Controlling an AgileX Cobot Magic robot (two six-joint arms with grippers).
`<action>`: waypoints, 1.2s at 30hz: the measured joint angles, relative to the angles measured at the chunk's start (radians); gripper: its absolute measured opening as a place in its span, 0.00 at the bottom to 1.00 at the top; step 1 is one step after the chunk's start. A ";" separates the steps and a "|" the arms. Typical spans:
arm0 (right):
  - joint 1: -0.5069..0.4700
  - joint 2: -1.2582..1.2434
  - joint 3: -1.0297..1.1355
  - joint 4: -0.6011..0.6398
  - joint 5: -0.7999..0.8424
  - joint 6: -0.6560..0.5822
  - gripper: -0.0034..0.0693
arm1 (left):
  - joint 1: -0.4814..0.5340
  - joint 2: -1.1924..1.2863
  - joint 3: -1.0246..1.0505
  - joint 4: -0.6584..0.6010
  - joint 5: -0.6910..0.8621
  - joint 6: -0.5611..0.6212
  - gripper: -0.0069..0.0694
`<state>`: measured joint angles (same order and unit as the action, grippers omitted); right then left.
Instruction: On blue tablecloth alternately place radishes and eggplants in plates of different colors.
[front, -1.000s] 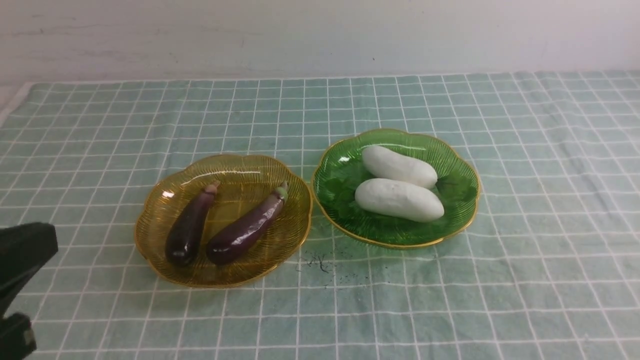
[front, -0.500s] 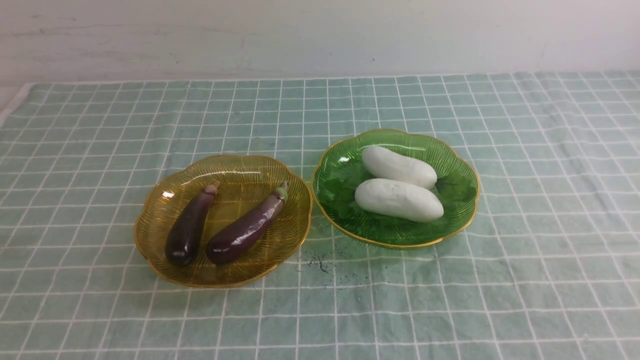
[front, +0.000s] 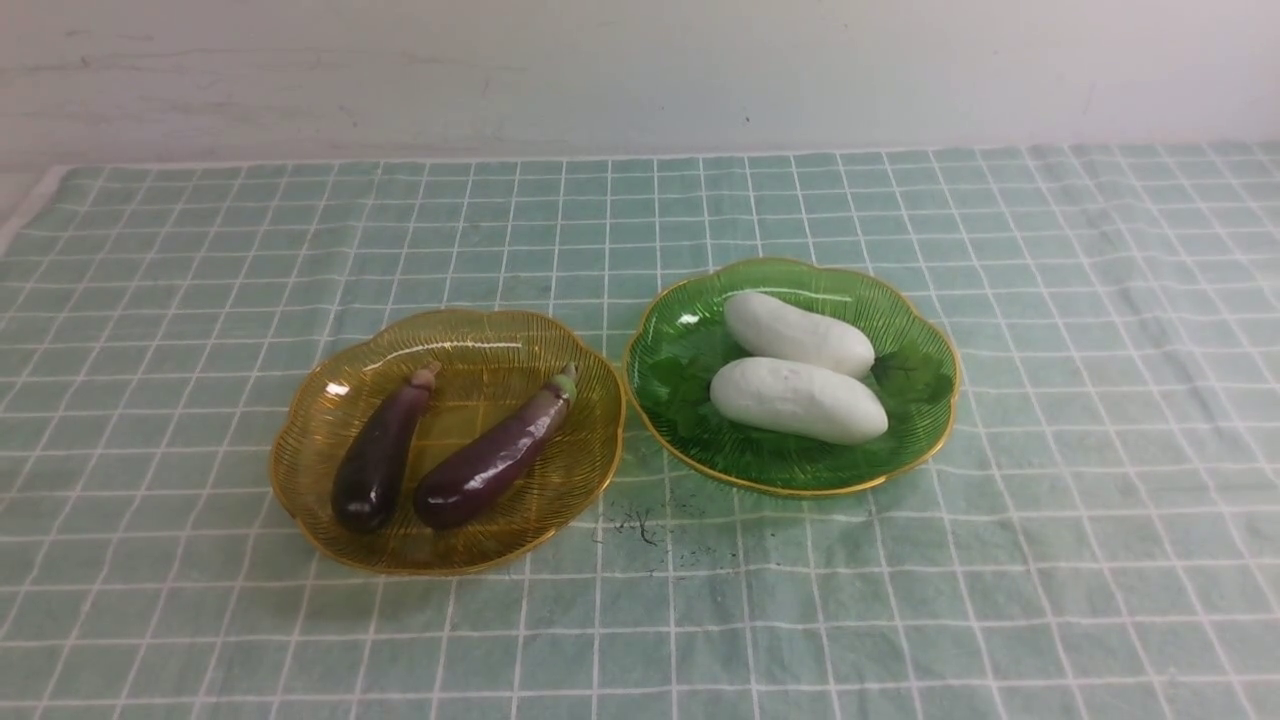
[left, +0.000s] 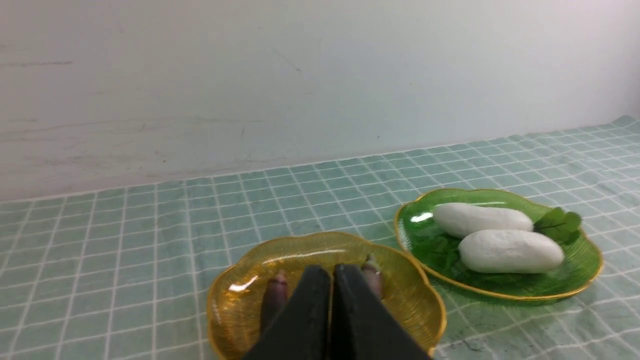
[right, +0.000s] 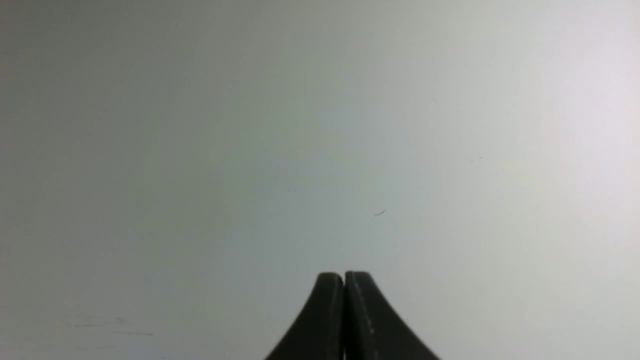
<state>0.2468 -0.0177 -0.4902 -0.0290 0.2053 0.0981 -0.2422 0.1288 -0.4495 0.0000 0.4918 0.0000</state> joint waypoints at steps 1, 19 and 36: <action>0.000 0.000 0.000 0.000 0.001 0.000 0.03 | 0.022 -0.021 0.036 0.000 -0.002 0.000 0.08; 0.000 0.000 0.000 0.000 0.021 0.000 0.03 | 0.196 -0.140 0.475 0.000 -0.105 0.038 0.08; 0.000 0.000 0.000 -0.003 0.021 0.000 0.03 | 0.197 -0.140 0.475 0.000 -0.105 0.038 0.08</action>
